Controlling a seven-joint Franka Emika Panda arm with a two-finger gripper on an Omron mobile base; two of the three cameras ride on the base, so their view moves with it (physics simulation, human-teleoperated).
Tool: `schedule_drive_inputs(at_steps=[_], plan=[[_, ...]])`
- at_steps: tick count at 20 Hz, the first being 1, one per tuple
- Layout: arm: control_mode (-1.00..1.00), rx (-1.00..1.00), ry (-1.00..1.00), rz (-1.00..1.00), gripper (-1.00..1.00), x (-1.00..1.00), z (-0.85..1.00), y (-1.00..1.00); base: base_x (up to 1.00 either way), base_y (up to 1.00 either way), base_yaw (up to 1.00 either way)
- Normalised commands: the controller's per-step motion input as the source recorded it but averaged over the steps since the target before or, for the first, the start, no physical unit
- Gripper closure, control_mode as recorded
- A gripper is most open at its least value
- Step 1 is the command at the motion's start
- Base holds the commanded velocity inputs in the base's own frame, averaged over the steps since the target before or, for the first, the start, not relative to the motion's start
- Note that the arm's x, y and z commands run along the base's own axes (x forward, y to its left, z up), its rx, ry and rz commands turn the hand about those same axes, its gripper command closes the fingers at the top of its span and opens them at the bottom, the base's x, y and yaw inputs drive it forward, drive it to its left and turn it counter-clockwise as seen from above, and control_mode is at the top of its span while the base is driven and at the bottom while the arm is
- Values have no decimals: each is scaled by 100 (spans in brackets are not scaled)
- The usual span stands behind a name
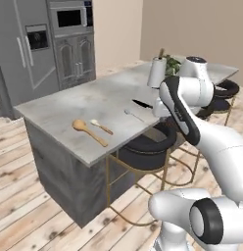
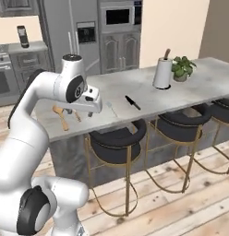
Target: Pick up the metallic utensils from the counter and place them in the open drawer. Make sure not to pick up any wooden utensils.
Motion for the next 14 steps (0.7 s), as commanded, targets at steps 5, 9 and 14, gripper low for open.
schedule_drive_inputs(at_steps=[5, 9, 14], plan=[[100, 0, 0, 0, -100, 0, 0, 0, 31, -99, 56], [100, 0, 0, 0, -100, 0, 0, 0, 19, -93, 52], [100, 0, 0, 0, -100, 0, 0, 0, 13, -92, 40]])
